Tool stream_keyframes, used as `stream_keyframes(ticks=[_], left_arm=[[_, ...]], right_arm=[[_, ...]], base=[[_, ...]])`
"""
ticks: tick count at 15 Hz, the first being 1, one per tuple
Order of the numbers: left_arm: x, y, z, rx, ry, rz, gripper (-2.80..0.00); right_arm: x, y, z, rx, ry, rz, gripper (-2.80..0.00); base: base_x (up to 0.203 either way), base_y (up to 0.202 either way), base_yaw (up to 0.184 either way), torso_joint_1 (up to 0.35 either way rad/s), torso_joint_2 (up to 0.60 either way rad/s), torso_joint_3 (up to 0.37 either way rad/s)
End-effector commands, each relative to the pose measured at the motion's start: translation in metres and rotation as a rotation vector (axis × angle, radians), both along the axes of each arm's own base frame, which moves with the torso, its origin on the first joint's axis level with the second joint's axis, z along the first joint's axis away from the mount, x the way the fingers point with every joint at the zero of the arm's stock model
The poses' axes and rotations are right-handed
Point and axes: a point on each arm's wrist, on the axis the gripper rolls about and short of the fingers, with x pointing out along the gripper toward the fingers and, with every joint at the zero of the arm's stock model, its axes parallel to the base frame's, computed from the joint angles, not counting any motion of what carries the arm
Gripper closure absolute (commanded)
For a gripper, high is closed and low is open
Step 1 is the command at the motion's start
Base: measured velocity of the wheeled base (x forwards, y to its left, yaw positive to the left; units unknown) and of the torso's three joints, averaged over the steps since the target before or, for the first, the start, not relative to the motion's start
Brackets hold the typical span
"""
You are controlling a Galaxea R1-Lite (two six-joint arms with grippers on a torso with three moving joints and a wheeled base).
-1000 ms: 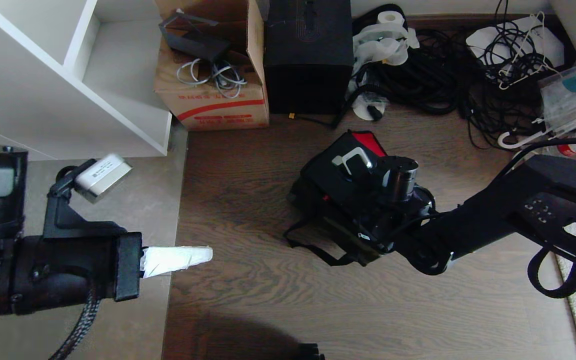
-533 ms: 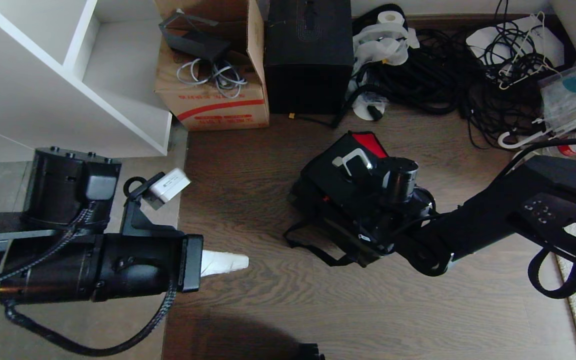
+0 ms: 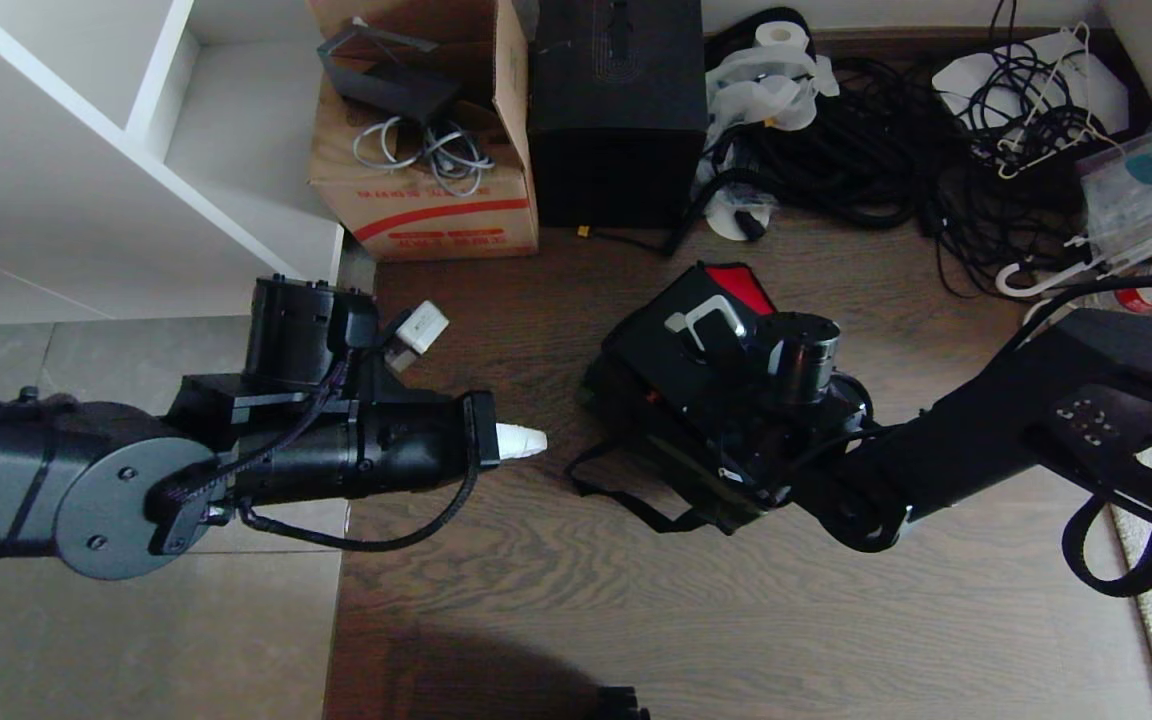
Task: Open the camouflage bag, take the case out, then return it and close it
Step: Lift the black box
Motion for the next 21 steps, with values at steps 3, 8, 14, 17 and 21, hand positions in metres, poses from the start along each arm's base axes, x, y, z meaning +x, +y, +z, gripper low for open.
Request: stream_keyframes(ticks=[3,8,14,17,21], left_arm=[[0.049,-0.024,-0.016,-0.011,0.017,0.011,0.00],[0.086,-0.043,-0.033,-0.016,0.019,0.014,0.00],[0.112,-0.061,-0.046,-0.071,0.014,0.012,0.00],[0.121,-0.069,-0.048,-0.091,-0.007,0.004,0.00],[0.130,-0.073,-0.060,-0.084,0.001,0.007,0.00]], right_arm=[[-0.003,-0.001,0.005,0.004,-0.010,0.004,0.00],[-0.005,0.000,0.006,0.003,-0.009,0.028,0.00],[-0.008,0.003,0.004,0.001,-0.004,0.040,0.00],[-0.010,0.004,0.005,0.003,-0.006,0.046,0.00],[-0.013,0.008,0.004,0.002,-0.002,0.058,0.00]], base=[[0.000,0.000,0.000,0.000,0.00,0.000],[0.000,0.000,0.000,0.000,0.00,0.000],[0.000,0.000,0.000,0.000,0.00,0.000],[0.000,0.000,0.000,0.000,0.00,0.000],[0.000,0.000,0.000,0.000,0.00,0.000]])
